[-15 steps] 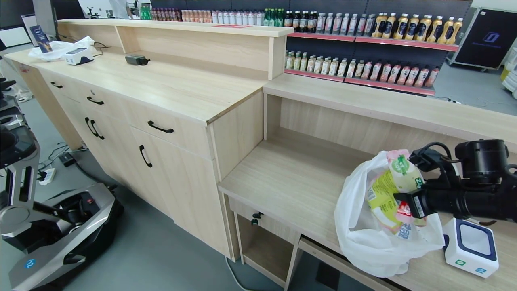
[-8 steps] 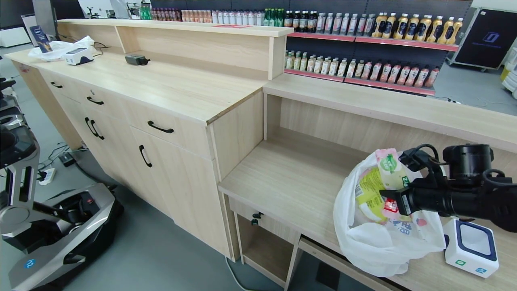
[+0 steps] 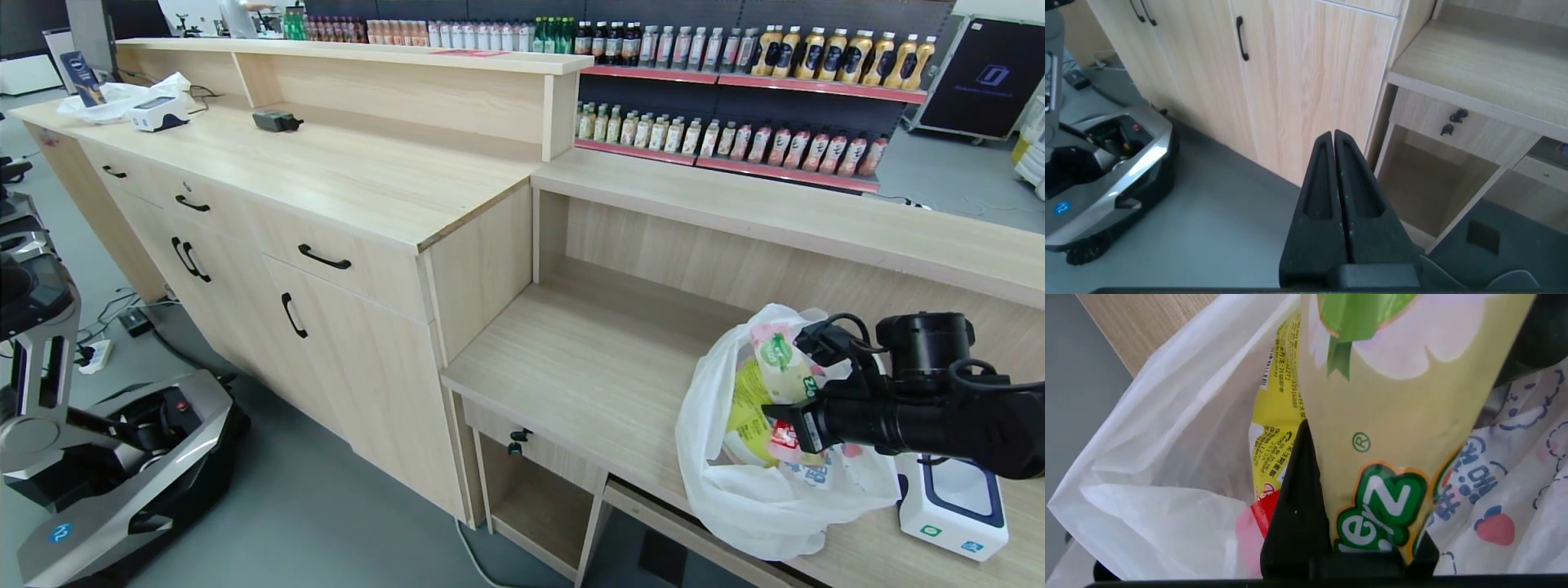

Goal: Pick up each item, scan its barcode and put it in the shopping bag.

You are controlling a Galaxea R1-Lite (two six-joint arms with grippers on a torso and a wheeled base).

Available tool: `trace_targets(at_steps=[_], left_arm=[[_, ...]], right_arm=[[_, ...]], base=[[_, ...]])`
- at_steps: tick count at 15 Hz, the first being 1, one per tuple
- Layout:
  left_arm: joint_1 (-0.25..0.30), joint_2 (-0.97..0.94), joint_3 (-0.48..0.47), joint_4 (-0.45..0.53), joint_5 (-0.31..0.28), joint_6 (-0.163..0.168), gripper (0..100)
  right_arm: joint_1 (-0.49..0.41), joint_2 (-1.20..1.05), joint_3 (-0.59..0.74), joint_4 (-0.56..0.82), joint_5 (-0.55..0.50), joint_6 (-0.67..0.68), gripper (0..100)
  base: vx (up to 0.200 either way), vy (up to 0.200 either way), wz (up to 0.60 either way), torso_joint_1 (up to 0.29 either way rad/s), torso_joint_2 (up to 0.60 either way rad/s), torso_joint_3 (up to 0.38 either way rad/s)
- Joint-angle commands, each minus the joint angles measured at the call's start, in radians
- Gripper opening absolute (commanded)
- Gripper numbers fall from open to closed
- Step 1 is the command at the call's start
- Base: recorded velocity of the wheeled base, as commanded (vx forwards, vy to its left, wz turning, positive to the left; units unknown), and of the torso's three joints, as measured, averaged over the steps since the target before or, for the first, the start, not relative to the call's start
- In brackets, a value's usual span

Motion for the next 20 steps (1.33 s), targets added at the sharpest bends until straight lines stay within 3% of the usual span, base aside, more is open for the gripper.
trace_targets(at_steps=[1,8,9,13,16,17,20], left_arm=[[0.000,0.000,0.000,0.000,0.000,0.000,0],[0.000,0.000,0.000,0.000,0.000,0.000,0],[0.000,0.000,0.000,0.000,0.000,0.000,0],[0.000,0.000,0.000,0.000,0.000,0.000,0],[0.000,0.000,0.000,0.000,0.000,0.000,0],[0.000,0.000,0.000,0.000,0.000,0.000,0],[0.000,0.000,0.000,0.000,0.000,0.000,0]], right_arm=[[0.000,0.011,-0.002,-0.001,0.000,-0.004,0],[-0.006,0.058,-0.002,-0.037,0.000,-0.015,0],[-0.011,0.063,-0.002,-0.037,0.002,-0.014,100],[-0.012,0.049,-0.002,-0.037,0.005,-0.014,100],[-0.023,-0.052,0.001,-0.020,0.095,-0.006,100],[-0.021,-0.138,0.001,0.000,0.149,-0.012,100],[-0.023,-0.345,0.007,0.035,0.152,-0.023,100]], base=[[0.000,0.000,0.00,0.000,0.00,0.000],[0.000,0.000,0.00,0.000,0.00,0.000],[0.000,0.000,0.00,0.000,0.00,0.000],[0.000,0.000,0.00,0.000,0.00,0.000],[0.000,0.000,0.00,0.000,0.00,0.000],[0.000,0.000,0.00,0.000,0.00,0.000],[0.000,0.000,0.00,0.000,0.00,0.000]])
